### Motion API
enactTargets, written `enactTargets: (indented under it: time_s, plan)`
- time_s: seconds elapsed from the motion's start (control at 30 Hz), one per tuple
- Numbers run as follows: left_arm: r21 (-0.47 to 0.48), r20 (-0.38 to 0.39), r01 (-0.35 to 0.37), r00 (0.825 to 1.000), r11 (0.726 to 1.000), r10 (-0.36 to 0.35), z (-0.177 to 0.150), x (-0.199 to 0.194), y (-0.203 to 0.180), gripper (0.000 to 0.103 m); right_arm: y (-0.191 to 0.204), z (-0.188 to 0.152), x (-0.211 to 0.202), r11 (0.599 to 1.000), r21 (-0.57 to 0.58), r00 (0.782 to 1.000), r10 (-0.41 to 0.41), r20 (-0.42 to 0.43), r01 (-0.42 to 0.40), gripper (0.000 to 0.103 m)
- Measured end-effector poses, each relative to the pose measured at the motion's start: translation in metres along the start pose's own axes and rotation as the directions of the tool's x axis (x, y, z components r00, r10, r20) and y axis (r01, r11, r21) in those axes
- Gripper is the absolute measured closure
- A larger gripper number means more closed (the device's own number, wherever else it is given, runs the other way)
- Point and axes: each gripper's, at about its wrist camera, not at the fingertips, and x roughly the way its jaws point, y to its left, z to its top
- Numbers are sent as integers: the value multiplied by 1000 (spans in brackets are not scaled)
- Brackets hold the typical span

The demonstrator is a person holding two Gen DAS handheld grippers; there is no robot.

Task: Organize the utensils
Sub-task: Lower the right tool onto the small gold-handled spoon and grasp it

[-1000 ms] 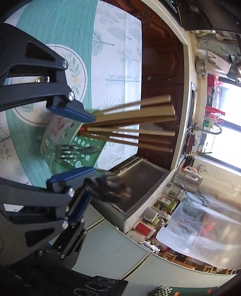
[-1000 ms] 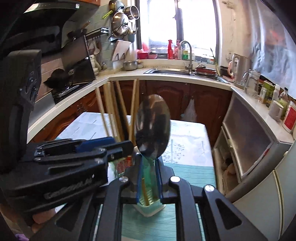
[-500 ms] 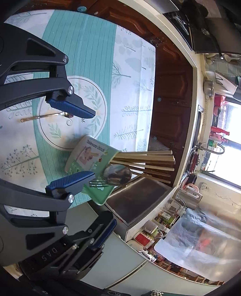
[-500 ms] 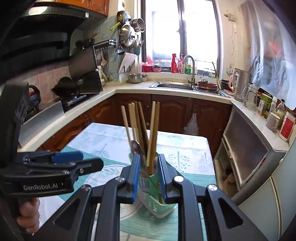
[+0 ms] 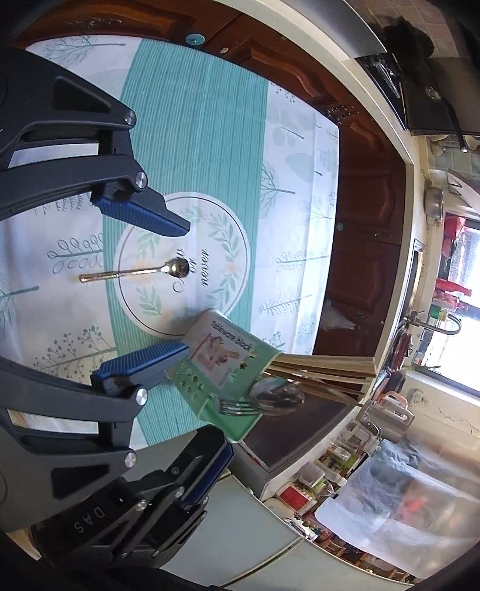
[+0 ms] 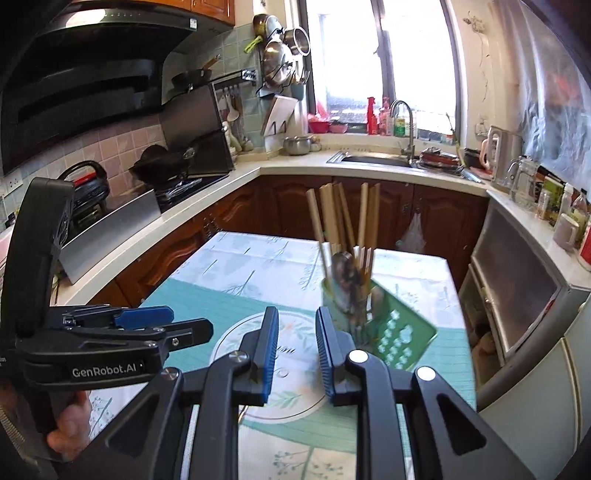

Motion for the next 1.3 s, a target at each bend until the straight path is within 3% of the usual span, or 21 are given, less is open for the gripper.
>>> enactTargets:
  time_s: [0.83, 1.3]
  plan:
    - [-86, -121, -128, 986, 988, 118, -38, 41, 55, 47, 26, -26, 47, 999, 48, 983, 33, -182, -24, 82]
    - [-100, -184, -186, 969, 978, 165, -50, 67, 74, 47, 20, -38, 82, 994, 104, 951, 44, -305, -13, 82]
